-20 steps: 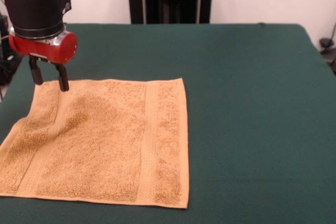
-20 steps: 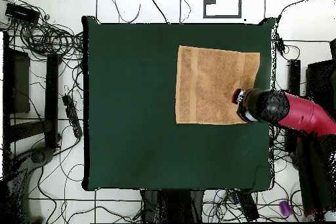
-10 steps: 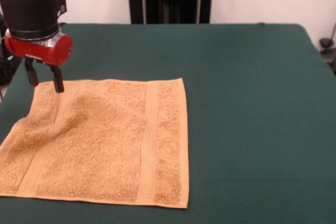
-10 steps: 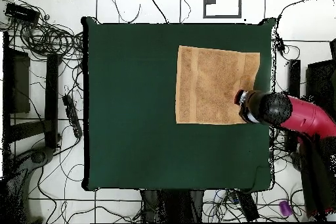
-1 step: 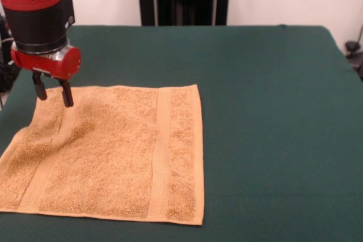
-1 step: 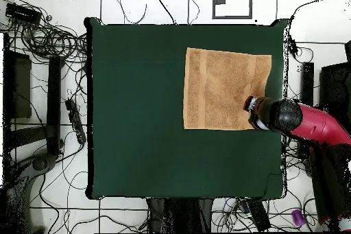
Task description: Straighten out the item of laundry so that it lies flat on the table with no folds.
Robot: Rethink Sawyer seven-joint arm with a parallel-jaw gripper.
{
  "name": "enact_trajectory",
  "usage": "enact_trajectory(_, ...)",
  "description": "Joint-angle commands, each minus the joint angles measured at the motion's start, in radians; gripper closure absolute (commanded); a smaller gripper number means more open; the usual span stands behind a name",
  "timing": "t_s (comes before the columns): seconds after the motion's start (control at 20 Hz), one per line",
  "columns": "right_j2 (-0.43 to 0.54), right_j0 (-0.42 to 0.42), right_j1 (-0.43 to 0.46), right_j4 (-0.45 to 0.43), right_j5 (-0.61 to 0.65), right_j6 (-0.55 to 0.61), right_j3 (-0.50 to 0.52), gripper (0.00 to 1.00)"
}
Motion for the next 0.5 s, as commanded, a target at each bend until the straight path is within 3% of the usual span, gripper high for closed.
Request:
enact_trajectory(0.05, 0.034, 0.024, 0.11, -0.016, -0.065, 0.023, 0.062, 0.0)
enact_trajectory(0.5, 0.033, 0.018, 0.132, -0.006, -0.083, 0.027, 0.063, 0.0)
